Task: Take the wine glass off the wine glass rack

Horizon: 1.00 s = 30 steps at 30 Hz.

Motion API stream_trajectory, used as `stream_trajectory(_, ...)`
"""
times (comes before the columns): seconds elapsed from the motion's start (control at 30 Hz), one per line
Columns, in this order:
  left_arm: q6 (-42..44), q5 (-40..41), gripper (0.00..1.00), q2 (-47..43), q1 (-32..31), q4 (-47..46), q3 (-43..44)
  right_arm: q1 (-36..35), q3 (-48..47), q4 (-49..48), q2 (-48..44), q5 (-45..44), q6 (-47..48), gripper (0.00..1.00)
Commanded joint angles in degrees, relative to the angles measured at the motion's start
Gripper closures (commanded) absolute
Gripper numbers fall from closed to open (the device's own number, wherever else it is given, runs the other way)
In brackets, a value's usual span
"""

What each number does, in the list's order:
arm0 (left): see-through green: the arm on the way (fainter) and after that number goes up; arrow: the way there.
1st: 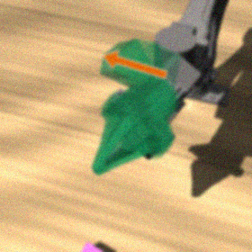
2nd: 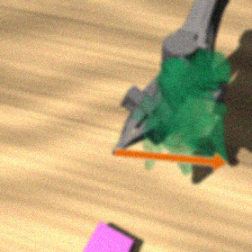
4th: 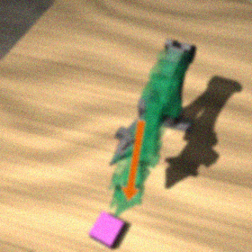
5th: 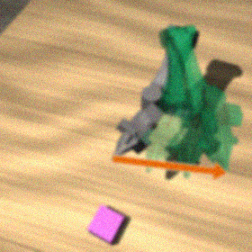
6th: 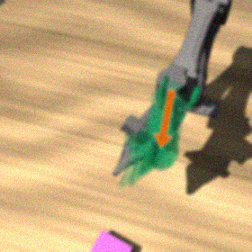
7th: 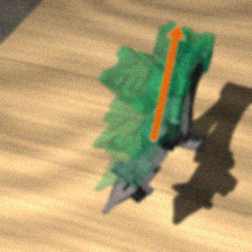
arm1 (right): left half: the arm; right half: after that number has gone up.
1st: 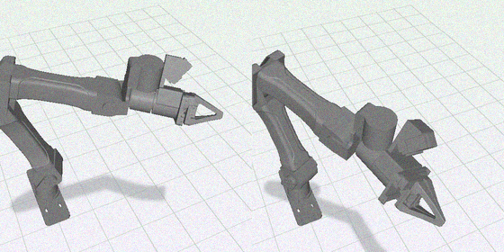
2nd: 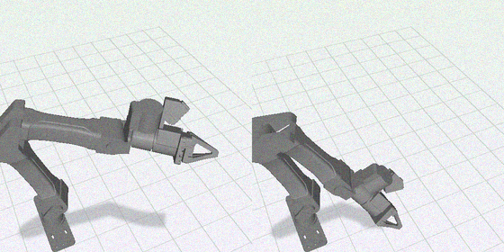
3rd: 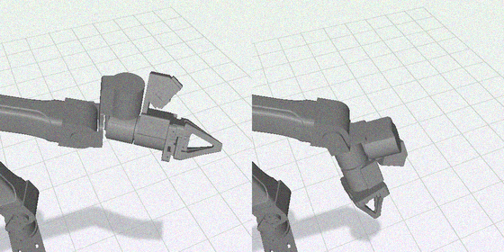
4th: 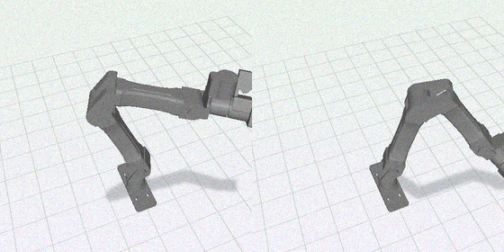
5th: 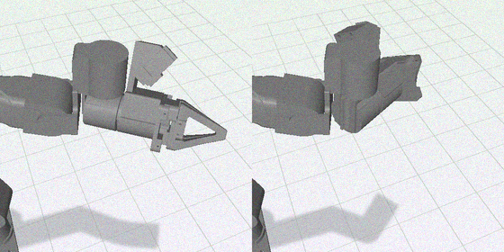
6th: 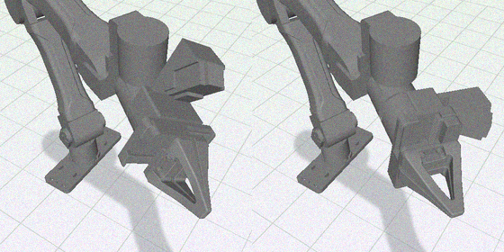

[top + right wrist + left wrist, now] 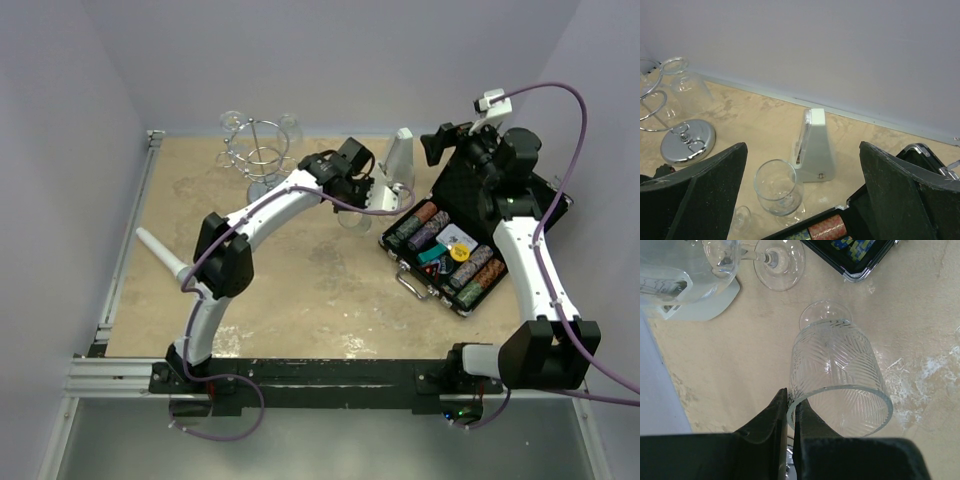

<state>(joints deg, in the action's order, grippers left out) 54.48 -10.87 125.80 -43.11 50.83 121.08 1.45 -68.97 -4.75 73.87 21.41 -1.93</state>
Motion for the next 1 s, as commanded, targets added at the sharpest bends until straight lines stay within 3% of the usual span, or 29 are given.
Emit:
stream_trajectory(0.0,4.67,1.64,1.00,0.41,-0.92,-1.08,4.34,0.39,0.59,-1.84,-0.04,-1.81,-0.79,0.02)
stream_trajectory(0.63,9.94,3.75,1.00,3.66,-2.94,-0.64,4.96,1.36,1.91,-2.01,0.23,-1.90,-1.05,0.01)
stream_trajectory(0.7,10.47,3.75,0.92,3.75,-3.03,-0.73,4.96,1.36,2.00,-2.10,0.23,-1.90,-1.14,0.01)
stream_trajectory(0.77,10.65,4.10,0.74,3.75,-3.12,-0.91,4.87,1.53,2.17,-2.01,0.23,-1.72,-1.32,0.02)
stream_trajectory(0.83,10.82,4.19,0.69,3.84,-3.21,-0.91,4.96,1.62,2.52,-2.01,0.23,-1.63,-1.49,0.01)
stream_trajectory(0.97,11.00,4.20,0.69,3.93,-3.38,-0.91,4.87,1.80,2.70,-2.36,0.31,-1.37,-1.93,0.02)
